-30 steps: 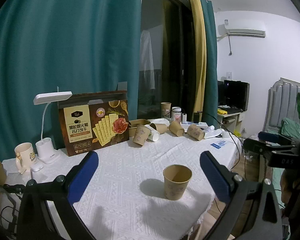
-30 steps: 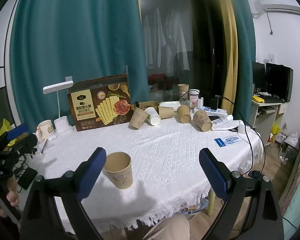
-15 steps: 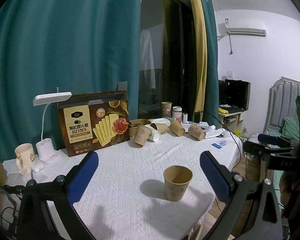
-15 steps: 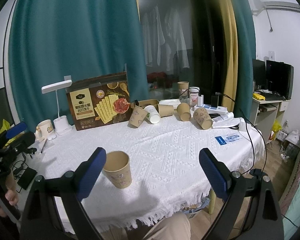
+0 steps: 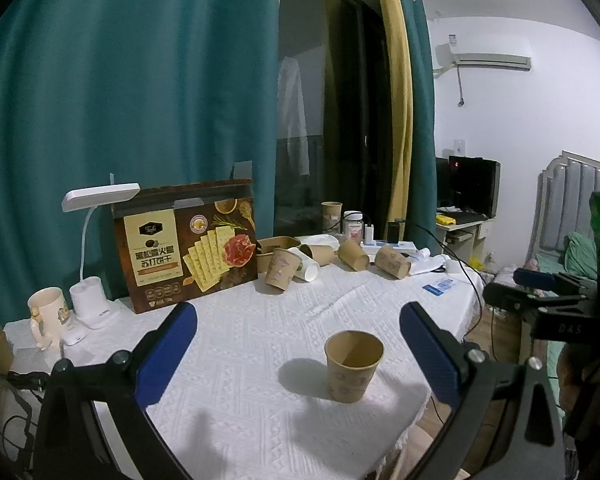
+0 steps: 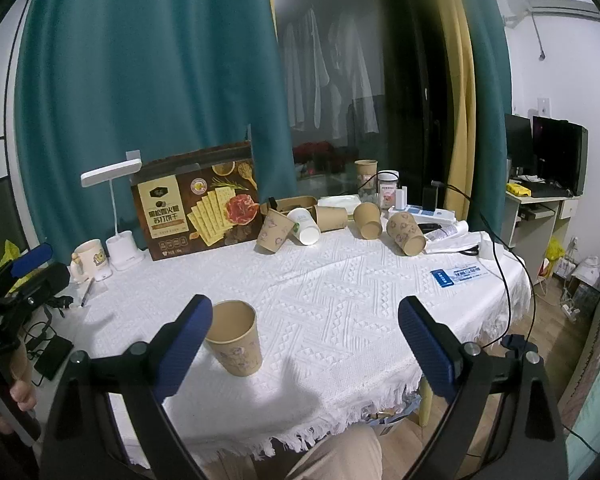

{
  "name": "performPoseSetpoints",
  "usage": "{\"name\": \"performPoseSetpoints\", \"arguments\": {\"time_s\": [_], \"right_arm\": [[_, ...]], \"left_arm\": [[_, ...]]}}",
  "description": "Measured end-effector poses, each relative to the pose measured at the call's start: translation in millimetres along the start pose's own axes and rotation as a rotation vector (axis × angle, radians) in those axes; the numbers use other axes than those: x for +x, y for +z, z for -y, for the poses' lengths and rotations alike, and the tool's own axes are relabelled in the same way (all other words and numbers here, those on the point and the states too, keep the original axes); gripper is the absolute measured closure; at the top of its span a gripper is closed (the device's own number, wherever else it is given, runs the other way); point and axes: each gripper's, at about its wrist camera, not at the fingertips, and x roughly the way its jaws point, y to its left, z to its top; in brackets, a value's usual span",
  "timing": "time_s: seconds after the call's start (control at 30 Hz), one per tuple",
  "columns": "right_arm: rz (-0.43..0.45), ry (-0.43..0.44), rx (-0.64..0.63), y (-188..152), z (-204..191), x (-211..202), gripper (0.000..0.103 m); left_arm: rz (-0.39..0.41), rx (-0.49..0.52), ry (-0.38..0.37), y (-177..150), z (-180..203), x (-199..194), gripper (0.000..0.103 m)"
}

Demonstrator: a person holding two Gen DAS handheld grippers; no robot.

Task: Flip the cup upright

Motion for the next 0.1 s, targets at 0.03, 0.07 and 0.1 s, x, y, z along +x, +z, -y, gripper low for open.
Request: {"name": "performPoseSetpoints", "arguments": {"time_s": [0.03,0.07,0.1], "right_arm": [[-0.001,0.000,0.000,0.1,0.1,0.3,0.010],[-0.003,-0.001,0.001,-0.7,0.7,1.5,0.010],[-0.005,-0.001,0.002,-1.1,0.9,3.0,0.010]], "left_arm": [[0.000,0.001,-0.001,0.0,0.3,-0.6,0.002],[-0.001,0.002,-0.002,-0.1,0.5,1.4,0.002],[-0.001,0.002,-0.002,-0.3,0.5,1.4,0.002]]}}
